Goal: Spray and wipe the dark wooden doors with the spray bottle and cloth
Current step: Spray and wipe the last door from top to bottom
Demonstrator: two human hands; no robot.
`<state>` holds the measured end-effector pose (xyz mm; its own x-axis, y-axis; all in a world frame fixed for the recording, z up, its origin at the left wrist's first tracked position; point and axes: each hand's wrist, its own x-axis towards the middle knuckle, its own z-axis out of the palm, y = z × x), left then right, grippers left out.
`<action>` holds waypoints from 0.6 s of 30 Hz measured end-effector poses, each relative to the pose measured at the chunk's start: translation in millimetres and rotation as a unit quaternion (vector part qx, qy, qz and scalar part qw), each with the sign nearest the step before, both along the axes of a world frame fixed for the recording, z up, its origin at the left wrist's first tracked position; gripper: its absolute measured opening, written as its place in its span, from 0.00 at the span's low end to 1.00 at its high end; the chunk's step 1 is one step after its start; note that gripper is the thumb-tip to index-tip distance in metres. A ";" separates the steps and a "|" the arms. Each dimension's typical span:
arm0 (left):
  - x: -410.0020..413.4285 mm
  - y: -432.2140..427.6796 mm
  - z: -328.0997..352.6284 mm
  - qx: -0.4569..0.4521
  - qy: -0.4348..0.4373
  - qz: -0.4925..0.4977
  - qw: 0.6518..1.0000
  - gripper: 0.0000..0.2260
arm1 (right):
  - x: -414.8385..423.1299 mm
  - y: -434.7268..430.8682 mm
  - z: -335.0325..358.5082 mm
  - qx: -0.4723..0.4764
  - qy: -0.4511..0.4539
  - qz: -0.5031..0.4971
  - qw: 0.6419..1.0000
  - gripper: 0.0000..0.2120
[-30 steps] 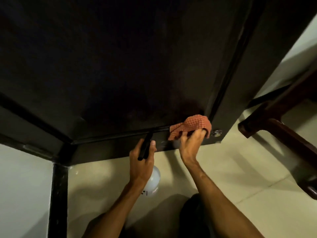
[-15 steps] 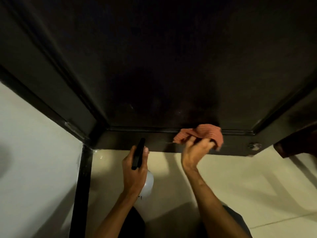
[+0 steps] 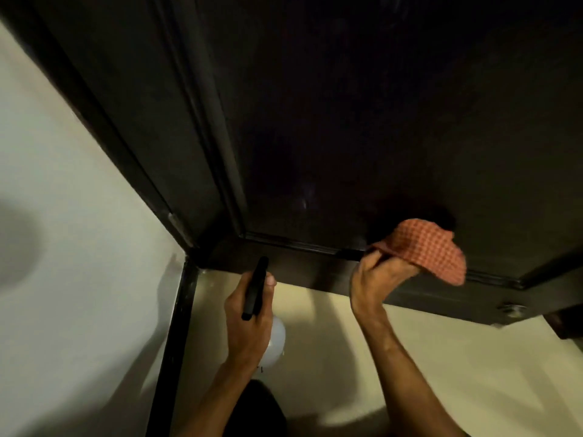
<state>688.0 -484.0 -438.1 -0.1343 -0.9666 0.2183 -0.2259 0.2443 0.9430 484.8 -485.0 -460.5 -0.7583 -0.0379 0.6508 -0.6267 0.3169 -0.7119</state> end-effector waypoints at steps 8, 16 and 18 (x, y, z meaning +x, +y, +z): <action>14.8 -10.6 -6.3 0.005 0.068 0.023 0.997 0.19 | 65.5 -55.5 17.3 0.300 0.283 0.332 0.849 0.30; 32.8 -9.9 2.8 -0.003 0.014 0.033 0.999 0.07 | 48.2 -43.3 15.0 0.299 0.320 0.320 0.840 0.25; 26.9 -3.9 7.4 -0.024 -0.026 0.021 0.999 0.02 | 42.6 -31.0 -17.0 0.401 0.323 0.384 0.766 0.26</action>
